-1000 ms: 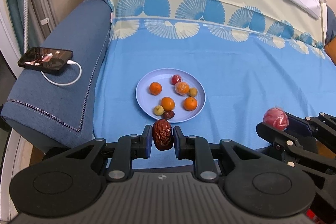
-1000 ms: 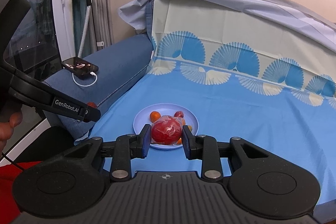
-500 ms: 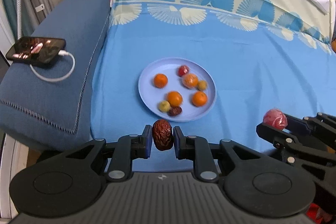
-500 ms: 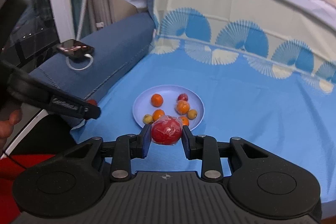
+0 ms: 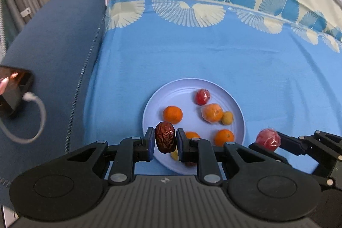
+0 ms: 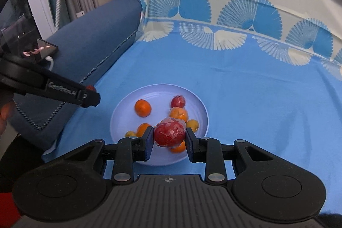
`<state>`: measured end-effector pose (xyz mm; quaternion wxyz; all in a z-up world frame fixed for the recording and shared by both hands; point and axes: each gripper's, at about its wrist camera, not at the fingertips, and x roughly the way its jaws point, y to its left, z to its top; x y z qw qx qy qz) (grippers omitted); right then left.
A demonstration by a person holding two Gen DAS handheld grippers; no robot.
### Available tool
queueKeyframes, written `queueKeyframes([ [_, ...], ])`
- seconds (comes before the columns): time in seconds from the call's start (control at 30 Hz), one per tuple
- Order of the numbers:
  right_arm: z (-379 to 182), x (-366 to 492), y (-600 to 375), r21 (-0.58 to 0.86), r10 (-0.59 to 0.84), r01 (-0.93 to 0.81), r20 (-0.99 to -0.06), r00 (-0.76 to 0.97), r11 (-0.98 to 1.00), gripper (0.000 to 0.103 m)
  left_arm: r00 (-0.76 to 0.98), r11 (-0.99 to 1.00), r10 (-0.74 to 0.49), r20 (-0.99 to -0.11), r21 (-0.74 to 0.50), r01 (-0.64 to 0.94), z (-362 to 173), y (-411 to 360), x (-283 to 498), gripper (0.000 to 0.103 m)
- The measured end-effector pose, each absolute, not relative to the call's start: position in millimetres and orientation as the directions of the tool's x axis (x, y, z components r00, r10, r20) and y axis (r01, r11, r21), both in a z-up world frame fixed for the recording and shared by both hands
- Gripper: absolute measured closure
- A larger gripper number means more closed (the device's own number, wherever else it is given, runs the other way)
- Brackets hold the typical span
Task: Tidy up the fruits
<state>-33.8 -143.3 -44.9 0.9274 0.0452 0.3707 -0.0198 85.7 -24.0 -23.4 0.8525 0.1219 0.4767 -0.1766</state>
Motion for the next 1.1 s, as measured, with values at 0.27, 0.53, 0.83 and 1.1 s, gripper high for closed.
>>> queueKeyframes([
  [0.27,-81,13,-152,0.057,0.01,0.047,-0.737,0.676,0.997,0.07,0.423,0.901,-0.153,-0.893,0.05,0.431,-70,-45,128,0.08],
  [0.53,-111,48,-153,0.032,0.005,0.03,-0.766,0.643,0.999,0.07,0.436,0.891,-0.124,-0.891,0.093,0.445,-103,-55,148,0.051],
  [0.83,-94,40,-159,-0.006,-0.044,0.058,-0.737,0.675,0.998,0.007,0.467,0.9,-0.137,-0.874,0.087,0.426,-68,-42,120,0.0],
  [1.1,-63,-30,-141,0.007,-0.069,0.107,-0.719,0.691,0.994,0.001,0.504,0.905,-0.087,-0.859,0.143,0.4,-42,-19,55,0.0],
])
